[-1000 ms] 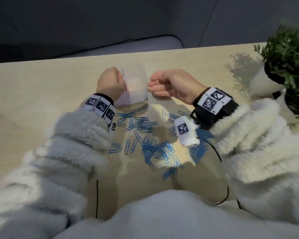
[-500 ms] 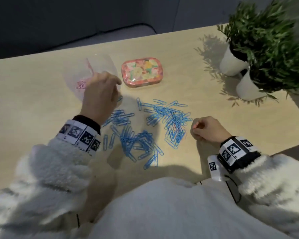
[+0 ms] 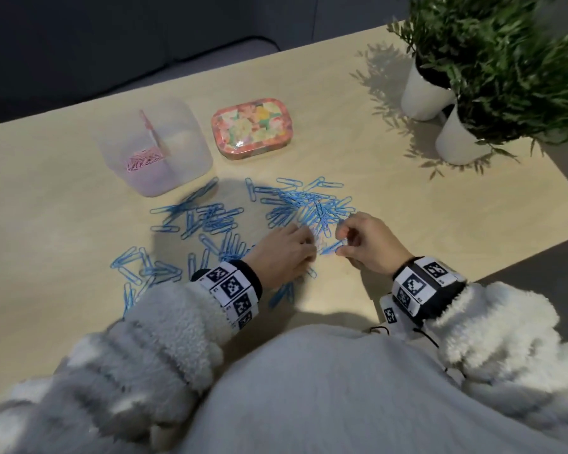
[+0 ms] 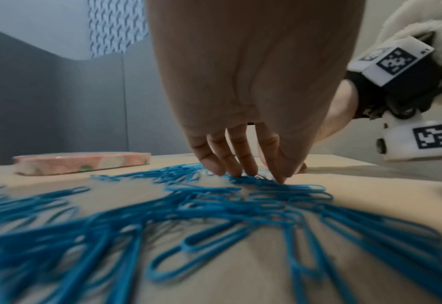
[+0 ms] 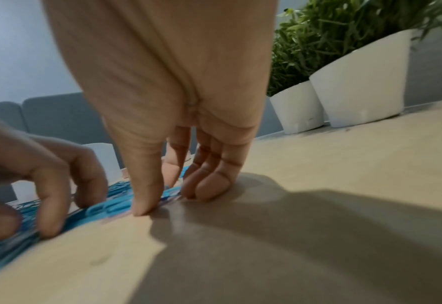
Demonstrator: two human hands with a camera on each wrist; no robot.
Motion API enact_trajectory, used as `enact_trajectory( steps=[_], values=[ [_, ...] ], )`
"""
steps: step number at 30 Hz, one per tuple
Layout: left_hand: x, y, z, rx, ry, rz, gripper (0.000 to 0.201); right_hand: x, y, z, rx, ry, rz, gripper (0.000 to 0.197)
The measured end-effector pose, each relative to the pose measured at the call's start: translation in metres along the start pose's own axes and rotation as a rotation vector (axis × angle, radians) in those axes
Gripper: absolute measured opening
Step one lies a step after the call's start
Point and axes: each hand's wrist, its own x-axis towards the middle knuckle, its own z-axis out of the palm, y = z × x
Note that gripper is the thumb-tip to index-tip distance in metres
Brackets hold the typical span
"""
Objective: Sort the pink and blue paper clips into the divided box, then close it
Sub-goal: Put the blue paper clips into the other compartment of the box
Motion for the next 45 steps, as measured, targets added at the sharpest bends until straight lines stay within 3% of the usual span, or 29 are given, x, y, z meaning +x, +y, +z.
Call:
enact_trajectory(
  steps=[2,5,9,13,15,20,23,27,29,32,36,39,42,45],
  values=[
    [-0.006,-0.005,-0.002,-0.011,0.029,-0.074,0.028,-0.003,0.004,0.0,0.006,0.025,0.009,0.03],
    [-0.008,-0.008,-0.005,0.025,0.09,-0.147,0.009,-0.005,0.008,-0.002,0.021,0.042,0.015,0.026],
    [0.012,0.003,-0.009,0.024,0.149,-0.183,0.01,-0.01,0.015,-0.002,-0.011,0.116,0.064,0.026],
    [0.026,0.012,-0.011,-0.003,0.021,-0.324,0.025,-0.016,0.018,-0.004,0.002,0.163,0.18,0.023],
    [0.026,0.01,-0.009,0.004,0.021,-0.401,0.032,-0.02,0.022,-0.005,0.014,0.168,0.229,0.018],
    [0.007,-0.006,-0.012,-0.098,0.015,-0.486,0.044,-0.023,0.024,-0.001,-0.11,0.064,0.156,0.019],
    [0.002,-0.013,-0.014,-0.185,0.08,-0.489,0.047,-0.024,0.02,-0.003,-0.136,0.107,0.136,0.012],
    [0.018,-0.003,-0.014,-0.13,0.136,-0.388,0.029,-0.019,0.009,-0.006,0.206,0.222,0.048,0.02],
    [0.028,0.005,-0.01,-0.116,0.109,-0.379,0.025,-0.015,0.004,-0.002,0.238,0.146,-0.026,0.024],
    [0.038,0.009,-0.005,-0.111,0.06,-0.386,0.02,-0.011,-0.001,0.008,0.116,-0.039,-0.044,0.011],
    [0.035,0.006,-0.005,-0.056,0.036,-0.341,0.019,-0.007,-0.003,0.015,-0.088,-0.092,-0.062,0.009],
    [0.025,-0.008,-0.009,-0.172,0.073,-0.345,0.011,-0.007,-0.006,0.016,-0.173,-0.132,-0.086,0.011],
    [0.014,-0.025,-0.017,-0.43,0.194,-0.461,0.013,-0.005,-0.006,0.014,-0.172,-0.119,-0.099,0.007],
    [0.009,-0.038,-0.03,-0.782,0.227,-0.614,0.016,-0.002,0.0,0.009,-0.124,-0.026,-0.051,0.013]
  ],
)
